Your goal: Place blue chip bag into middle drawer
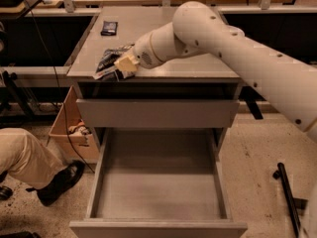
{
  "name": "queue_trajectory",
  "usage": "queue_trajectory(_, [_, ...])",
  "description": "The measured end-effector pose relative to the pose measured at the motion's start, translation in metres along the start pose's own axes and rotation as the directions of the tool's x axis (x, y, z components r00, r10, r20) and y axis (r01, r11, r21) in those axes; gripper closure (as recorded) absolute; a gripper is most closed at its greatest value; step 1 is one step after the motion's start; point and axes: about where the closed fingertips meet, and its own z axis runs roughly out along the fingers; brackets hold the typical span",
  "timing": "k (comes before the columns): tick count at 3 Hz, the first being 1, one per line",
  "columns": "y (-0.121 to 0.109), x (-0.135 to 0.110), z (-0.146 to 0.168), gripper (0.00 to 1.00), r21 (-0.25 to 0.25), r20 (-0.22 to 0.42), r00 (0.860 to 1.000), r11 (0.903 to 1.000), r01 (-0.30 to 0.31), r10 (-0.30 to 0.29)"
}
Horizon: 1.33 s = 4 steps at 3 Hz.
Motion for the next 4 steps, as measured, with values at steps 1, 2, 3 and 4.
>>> queue_trajectory(1, [0.029,0.003,-0.04,1.0,-0.018,-0.006,1.0,0.9998,0.004,-0.004])
queue_trajectory(2, [0.062,0.024,-0.076,1.0,-0.048,-0.037,0.999,0.9986,-0.022,0.021])
queue_trajectory(3, [0.062,0.024,-0.076,1.0,-0.049,-0.037,0.999,0.9986,-0.022,0.021])
queue_trajectory(4, [0.085,0.049,-0.066,1.0,-0.107,-0.078,0.997,0.9942,-0.018,0.009])
